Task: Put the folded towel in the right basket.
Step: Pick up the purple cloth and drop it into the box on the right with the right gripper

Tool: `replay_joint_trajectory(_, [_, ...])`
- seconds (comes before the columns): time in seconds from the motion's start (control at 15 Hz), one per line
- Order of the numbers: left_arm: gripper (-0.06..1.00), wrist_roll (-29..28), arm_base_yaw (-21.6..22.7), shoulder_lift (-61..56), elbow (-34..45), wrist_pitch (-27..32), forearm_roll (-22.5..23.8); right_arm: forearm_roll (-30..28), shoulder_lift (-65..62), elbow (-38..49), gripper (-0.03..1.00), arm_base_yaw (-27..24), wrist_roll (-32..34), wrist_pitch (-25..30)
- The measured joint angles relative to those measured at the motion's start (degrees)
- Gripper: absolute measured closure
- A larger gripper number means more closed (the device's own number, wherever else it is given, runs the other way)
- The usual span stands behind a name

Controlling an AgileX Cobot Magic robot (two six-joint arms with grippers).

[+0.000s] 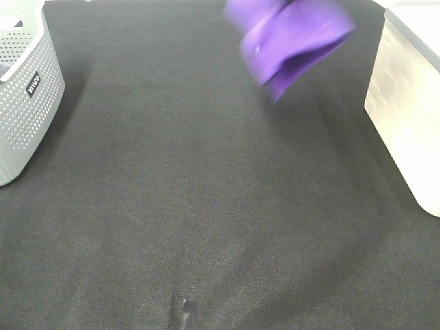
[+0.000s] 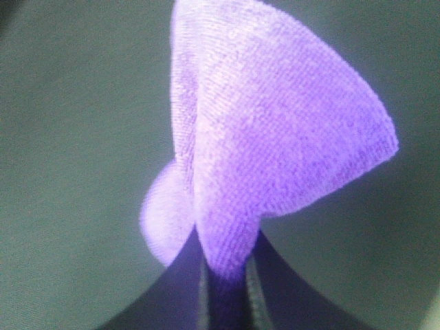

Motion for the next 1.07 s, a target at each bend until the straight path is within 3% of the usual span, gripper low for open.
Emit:
replay_joint_trajectory(0.07, [-0.04, 0.0, 0.0, 0.0, 0.0, 0.0, 0.0, -4.9, -5.2, 0.0, 0.90, -3.8, 0.3, 0.2])
replay_joint_trajectory(0.4, [-0.04, 0.0, 0.0, 0.0, 0.0, 0.0, 0.0, -16.3, -13.6, -0.1, 0.90, -21.1, 0.5, 0.4])
replay_joint_trajectory(0.6, [-0.04, 0.0, 0.0, 0.0, 0.0, 0.0, 0.0, -15.4, -8.9, -0.1, 0.90, -30.5, 3.4, 0.9])
replay_joint_trajectory(0.93, [-0.04, 0.0, 0.0, 0.0, 0.0, 0.0, 0.0, -7.8, 0.3, -0.1, 0.90, -31.7, 3.3, 1.0])
replay_joint_trajectory(1.07, [-0.04, 0.0, 0.0, 0.0, 0.0, 0.0, 0.0, -7.3, 1.4, -0.1, 0.90, -31.7, 3.6, 0.9])
